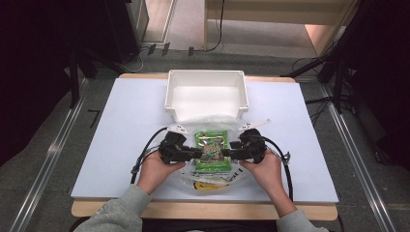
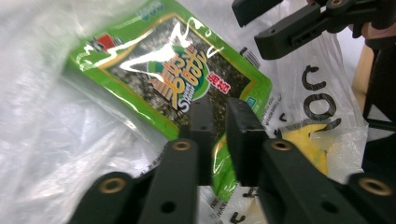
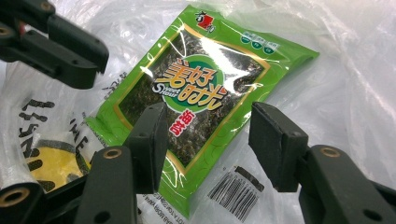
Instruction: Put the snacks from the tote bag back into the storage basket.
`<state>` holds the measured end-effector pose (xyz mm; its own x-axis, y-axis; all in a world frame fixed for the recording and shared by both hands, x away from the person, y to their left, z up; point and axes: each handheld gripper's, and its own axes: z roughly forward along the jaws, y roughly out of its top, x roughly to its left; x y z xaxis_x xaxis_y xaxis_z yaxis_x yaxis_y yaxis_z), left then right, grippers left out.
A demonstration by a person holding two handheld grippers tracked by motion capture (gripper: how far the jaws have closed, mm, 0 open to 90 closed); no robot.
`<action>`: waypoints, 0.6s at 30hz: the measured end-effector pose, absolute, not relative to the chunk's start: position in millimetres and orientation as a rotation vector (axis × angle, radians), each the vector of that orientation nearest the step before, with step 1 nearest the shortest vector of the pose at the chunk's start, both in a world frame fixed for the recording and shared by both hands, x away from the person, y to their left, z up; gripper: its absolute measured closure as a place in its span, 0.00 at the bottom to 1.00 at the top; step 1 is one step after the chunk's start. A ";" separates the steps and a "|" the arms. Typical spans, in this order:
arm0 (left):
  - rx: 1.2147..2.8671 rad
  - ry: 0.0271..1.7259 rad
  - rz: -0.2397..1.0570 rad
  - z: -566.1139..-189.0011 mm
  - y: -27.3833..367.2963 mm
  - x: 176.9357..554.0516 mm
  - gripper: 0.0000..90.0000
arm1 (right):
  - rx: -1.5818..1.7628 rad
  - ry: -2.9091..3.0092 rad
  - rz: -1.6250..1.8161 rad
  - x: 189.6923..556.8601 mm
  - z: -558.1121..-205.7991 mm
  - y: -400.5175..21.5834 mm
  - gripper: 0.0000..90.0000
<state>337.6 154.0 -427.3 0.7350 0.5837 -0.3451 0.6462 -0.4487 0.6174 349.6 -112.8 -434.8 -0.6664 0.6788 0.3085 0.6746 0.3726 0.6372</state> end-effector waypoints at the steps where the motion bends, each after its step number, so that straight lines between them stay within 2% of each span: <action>1: 2.174 0.922 -0.109 -429.0 153.4 338.5 0.96 | 1.280 2.600 1.200 349.7 -434.7 -112.7 0.54; 18: 2.231 0.946 -0.096 -441.9 150.6 343.6 0.97 | 1.295 2.576 1.208 352.4 -433.7 -107.1 0.57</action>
